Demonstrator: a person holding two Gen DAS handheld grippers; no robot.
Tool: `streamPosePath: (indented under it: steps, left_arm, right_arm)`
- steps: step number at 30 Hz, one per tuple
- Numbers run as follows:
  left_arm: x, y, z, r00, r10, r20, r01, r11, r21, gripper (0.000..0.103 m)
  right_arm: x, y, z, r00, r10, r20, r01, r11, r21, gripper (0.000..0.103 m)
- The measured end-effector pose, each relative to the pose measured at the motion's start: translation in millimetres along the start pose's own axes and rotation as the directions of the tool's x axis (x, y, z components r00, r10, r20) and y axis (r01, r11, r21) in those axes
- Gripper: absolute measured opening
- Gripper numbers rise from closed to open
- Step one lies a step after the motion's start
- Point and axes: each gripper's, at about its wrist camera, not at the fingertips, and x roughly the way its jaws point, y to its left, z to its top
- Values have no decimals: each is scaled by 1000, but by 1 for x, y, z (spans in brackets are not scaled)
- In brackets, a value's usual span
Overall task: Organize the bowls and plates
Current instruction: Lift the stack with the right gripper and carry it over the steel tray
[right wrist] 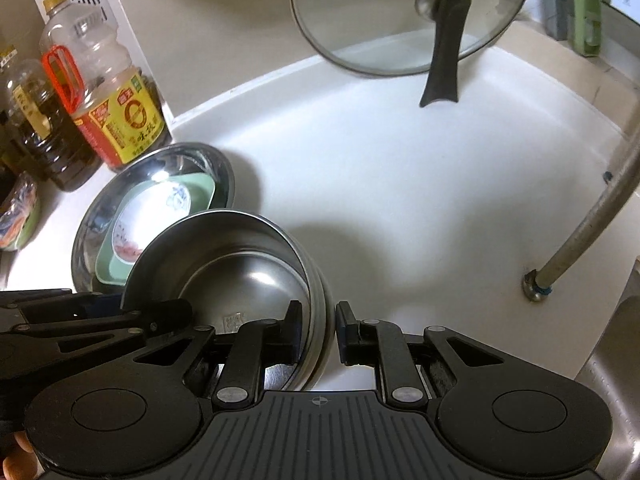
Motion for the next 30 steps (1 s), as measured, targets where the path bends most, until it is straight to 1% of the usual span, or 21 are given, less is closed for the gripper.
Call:
streamPosePath:
  steps: [6, 11, 14, 17, 20, 24, 26, 30]
  left_arm:
    - [2, 1, 4, 999, 4, -43, -6, 999, -31, 23]
    - [3, 1, 7, 998, 6, -64, -9, 999, -47, 22]
    - [3, 2, 7, 998, 4, -67, -8, 998, -54, 23]
    - [2, 1, 6, 998, 12, -61, -16, 998, -62, 23]
    - [1, -2, 3, 998, 33, -46, -36, 997, -62, 22]
    - [-2, -7, -1, 998, 60, -19, -60, 997, -41, 22]
    - [-1, -5, 0, 999, 50, -15, -50, 998, -46, 22]
    - [2, 8, 2, 1000, -13, -28, 10, 995, -100, 23]
  right_arm:
    - [7, 0, 8, 996, 3, -88, -6, 1000, -26, 17]
    - [14, -7, 14, 988, 28, -154, -23, 999, 29, 17]
    - [16, -11, 16, 983, 44, -177, -32, 997, 68, 17]
    - [16, -11, 16, 983, 43, -179, -29, 996, 80, 17]
    - [15, -9, 13, 987, 31, -158, -20, 997, 75, 17]
    - [14, -9, 10, 990, 31, -140, -20, 997, 80, 17]
    - [12, -9, 8, 990, 26, -137, -13, 995, 94, 17]
    - [11, -10, 8, 991, 21, -133, -5, 992, 123, 17]
